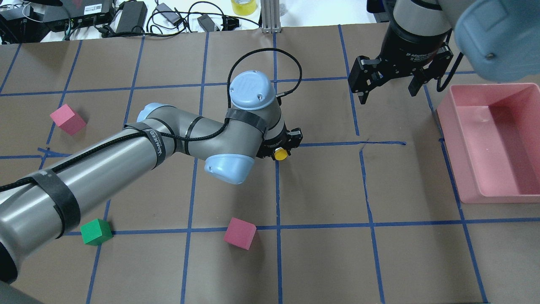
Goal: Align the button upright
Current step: 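Grasp the switch with the left gripper and stand it upright, yellow cap up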
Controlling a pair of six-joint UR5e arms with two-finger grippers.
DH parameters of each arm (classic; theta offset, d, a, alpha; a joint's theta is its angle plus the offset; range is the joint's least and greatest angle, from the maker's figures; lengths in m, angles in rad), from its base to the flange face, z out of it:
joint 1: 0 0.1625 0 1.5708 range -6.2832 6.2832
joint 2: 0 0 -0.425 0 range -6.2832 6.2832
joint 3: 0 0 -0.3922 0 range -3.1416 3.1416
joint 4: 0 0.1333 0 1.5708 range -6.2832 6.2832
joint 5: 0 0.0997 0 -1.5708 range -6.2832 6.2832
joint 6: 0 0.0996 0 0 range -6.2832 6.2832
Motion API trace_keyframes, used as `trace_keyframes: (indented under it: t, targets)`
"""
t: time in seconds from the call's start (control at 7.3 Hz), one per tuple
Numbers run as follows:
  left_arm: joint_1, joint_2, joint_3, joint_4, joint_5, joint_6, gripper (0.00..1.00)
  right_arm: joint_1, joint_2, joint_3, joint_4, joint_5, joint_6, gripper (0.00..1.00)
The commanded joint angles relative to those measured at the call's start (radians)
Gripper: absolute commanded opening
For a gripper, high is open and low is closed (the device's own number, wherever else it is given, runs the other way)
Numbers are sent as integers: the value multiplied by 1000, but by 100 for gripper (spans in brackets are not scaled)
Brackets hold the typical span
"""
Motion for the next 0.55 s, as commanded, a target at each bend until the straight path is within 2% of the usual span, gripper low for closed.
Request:
trace_keyframes:
  t: [0.0,0.27,0.41]
  targets:
    - [83,-1,4,-43,-150,-172,0,0,0,0,7,-2,0,100]
    - [169,-1,2,-67,-330,-271,0,0,0,0,7,-3,0,100]
    - [176,-17,1,-74,-415,-364,0,0,0,0,8,-3,0,100]
